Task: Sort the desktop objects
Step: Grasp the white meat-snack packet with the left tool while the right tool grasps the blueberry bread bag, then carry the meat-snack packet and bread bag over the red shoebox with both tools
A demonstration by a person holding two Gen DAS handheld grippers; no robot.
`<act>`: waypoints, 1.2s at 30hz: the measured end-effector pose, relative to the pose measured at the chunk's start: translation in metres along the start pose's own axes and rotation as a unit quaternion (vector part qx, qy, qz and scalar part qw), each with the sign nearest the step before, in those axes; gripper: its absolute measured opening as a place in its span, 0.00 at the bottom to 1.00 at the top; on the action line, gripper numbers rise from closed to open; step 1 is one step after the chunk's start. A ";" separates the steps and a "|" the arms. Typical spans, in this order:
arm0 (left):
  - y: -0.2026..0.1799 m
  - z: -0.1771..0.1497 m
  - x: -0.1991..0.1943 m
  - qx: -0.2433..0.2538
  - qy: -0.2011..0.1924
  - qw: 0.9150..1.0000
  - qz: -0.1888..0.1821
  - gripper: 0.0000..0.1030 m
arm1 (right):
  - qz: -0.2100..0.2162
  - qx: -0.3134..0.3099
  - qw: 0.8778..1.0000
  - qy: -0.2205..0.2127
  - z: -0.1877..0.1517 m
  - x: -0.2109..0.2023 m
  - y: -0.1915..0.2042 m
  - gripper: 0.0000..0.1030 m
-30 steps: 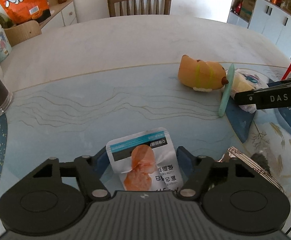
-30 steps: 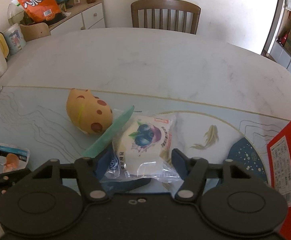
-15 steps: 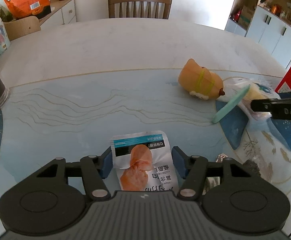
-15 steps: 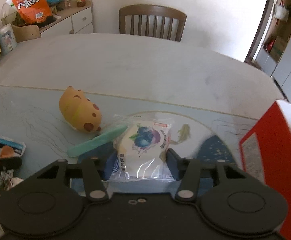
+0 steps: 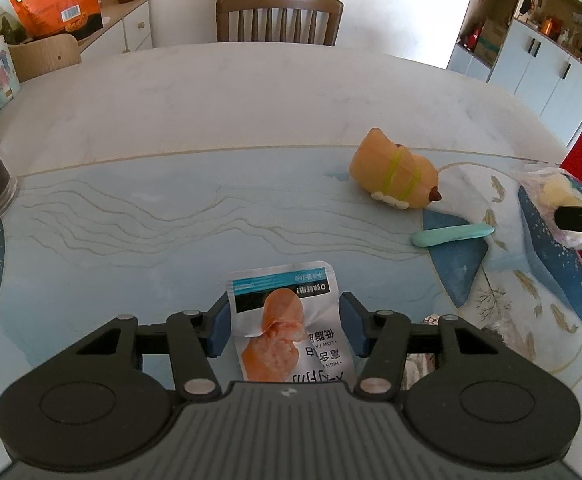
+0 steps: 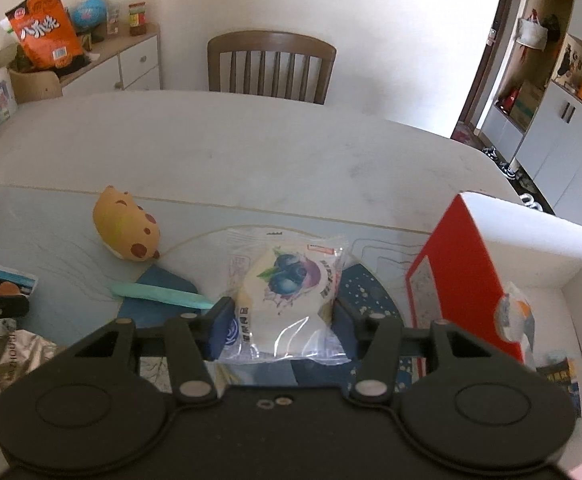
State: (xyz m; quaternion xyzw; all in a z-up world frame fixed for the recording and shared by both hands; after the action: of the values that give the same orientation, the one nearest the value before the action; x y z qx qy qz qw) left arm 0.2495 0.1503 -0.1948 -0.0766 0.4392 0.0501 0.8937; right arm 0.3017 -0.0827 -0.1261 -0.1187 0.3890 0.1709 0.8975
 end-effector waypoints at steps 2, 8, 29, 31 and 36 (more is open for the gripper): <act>0.001 0.000 -0.002 -0.006 -0.001 1.000 0.001 0.53 | 0.008 0.006 1.000 -0.001 0.000 -0.007 -0.001 0.51; 0.002 0.008 -0.018 -0.019 -0.012 1.000 -0.004 0.53 | 0.024 0.017 1.000 -0.009 -0.002 -0.030 -0.002 0.51; -0.044 0.035 -0.094 -0.010 -0.052 0.997 -0.051 0.53 | 0.054 0.048 0.997 -0.035 -0.010 -0.094 -0.006 0.51; -0.053 0.039 -0.101 -0.006 -0.058 0.997 -0.059 0.53 | 0.054 0.052 0.996 -0.038 -0.011 -0.101 -0.009 0.51; -0.076 0.046 -0.114 0.006 -0.063 0.995 -0.079 0.53 | 0.055 0.065 0.995 -0.043 -0.013 -0.117 -0.020 0.51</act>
State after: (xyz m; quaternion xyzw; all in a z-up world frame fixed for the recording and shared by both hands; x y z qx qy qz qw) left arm 0.2277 0.0813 -0.0693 -0.1025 0.3744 -0.0181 0.9214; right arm 0.2261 -0.1306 -0.0467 -0.0313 0.3660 0.1994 0.9085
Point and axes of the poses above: each gripper's, at about its wrist camera, not at the fingertips, and x roughly the way its jaws point, y to its left, z to its top, the point moved 10 cm from there along x, roughly the way its jaws point, and after that the axes turned 1 degree about -y, right-handed, at the moved point
